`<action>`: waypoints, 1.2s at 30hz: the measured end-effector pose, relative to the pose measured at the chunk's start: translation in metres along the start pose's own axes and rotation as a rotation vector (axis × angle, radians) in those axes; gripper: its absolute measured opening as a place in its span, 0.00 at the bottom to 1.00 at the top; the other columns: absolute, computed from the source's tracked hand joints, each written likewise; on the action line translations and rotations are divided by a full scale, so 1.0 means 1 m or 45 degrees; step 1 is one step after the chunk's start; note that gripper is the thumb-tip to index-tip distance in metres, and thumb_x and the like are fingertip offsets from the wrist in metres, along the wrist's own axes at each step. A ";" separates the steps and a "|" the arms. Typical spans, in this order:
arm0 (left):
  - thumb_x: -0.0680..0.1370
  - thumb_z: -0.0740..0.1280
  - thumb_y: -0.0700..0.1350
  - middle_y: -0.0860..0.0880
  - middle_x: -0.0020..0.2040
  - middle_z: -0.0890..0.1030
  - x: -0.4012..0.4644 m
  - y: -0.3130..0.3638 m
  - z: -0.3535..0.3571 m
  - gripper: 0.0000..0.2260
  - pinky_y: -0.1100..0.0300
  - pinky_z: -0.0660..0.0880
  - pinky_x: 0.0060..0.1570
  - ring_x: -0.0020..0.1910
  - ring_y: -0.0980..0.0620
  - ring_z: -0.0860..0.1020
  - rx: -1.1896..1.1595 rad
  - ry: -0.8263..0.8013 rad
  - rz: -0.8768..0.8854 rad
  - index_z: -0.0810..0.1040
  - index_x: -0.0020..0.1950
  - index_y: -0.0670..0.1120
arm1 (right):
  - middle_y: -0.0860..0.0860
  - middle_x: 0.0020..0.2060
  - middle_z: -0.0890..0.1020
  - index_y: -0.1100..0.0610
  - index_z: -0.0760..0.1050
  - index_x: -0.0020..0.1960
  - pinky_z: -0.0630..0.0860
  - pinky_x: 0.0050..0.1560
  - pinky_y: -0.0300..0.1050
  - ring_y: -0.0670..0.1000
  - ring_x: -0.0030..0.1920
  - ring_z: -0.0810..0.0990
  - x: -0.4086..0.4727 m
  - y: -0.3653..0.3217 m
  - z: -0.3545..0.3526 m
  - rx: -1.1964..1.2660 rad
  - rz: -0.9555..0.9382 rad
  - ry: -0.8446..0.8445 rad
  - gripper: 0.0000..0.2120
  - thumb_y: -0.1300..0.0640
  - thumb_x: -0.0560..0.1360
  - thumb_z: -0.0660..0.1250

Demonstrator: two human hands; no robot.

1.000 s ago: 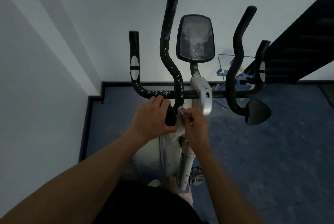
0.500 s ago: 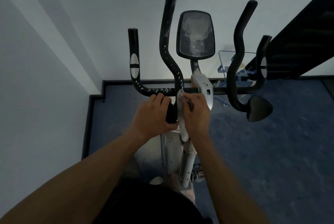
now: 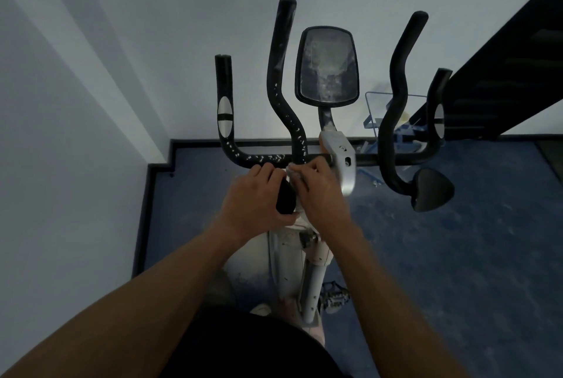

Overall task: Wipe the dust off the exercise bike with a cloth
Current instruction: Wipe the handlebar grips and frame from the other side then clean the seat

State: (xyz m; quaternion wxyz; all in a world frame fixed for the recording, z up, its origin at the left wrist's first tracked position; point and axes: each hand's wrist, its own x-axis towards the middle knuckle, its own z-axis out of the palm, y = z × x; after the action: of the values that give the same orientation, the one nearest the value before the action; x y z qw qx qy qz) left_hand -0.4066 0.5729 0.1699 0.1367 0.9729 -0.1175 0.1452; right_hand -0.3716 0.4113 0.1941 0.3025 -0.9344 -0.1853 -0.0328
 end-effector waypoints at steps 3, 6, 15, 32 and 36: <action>0.68 0.68 0.70 0.49 0.50 0.78 0.000 0.000 0.000 0.30 0.59 0.75 0.38 0.44 0.52 0.75 -0.028 -0.012 -0.025 0.76 0.57 0.47 | 0.51 0.53 0.75 0.58 0.79 0.65 0.72 0.50 0.27 0.40 0.46 0.72 -0.021 0.007 0.002 0.034 0.000 -0.083 0.13 0.59 0.82 0.65; 0.68 0.67 0.72 0.49 0.50 0.77 -0.001 0.000 -0.001 0.30 0.59 0.75 0.38 0.44 0.52 0.74 -0.018 -0.024 -0.032 0.76 0.56 0.48 | 0.51 0.50 0.76 0.60 0.82 0.59 0.70 0.49 0.23 0.38 0.44 0.72 -0.018 0.007 -0.003 0.101 0.005 0.089 0.09 0.60 0.80 0.68; 0.67 0.69 0.72 0.49 0.51 0.77 0.000 0.001 -0.001 0.32 0.58 0.76 0.39 0.45 0.52 0.74 -0.006 -0.046 -0.042 0.75 0.56 0.48 | 0.46 0.49 0.78 0.60 0.82 0.55 0.76 0.54 0.30 0.37 0.48 0.78 -0.024 0.017 0.011 0.248 0.222 0.278 0.06 0.63 0.79 0.70; 0.68 0.68 0.73 0.49 0.50 0.78 0.000 0.001 -0.001 0.32 0.57 0.76 0.38 0.44 0.52 0.74 0.004 -0.033 -0.035 0.76 0.56 0.47 | 0.39 0.48 0.80 0.49 0.80 0.57 0.78 0.51 0.32 0.33 0.50 0.79 0.005 0.003 0.005 0.575 0.585 0.445 0.07 0.51 0.80 0.69; 0.67 0.69 0.72 0.49 0.50 0.78 0.000 0.001 -0.001 0.31 0.59 0.75 0.37 0.44 0.52 0.74 0.013 -0.028 -0.028 0.76 0.55 0.48 | 0.36 0.48 0.78 0.53 0.80 0.58 0.77 0.54 0.29 0.28 0.50 0.77 -0.004 -0.002 0.017 0.509 0.525 0.427 0.06 0.55 0.81 0.68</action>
State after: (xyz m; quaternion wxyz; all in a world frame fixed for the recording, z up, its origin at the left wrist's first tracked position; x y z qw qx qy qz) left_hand -0.4075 0.5720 0.1709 0.1320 0.9763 -0.1077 0.1335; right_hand -0.3770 0.4210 0.1805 0.5063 -0.8560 0.0574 -0.0871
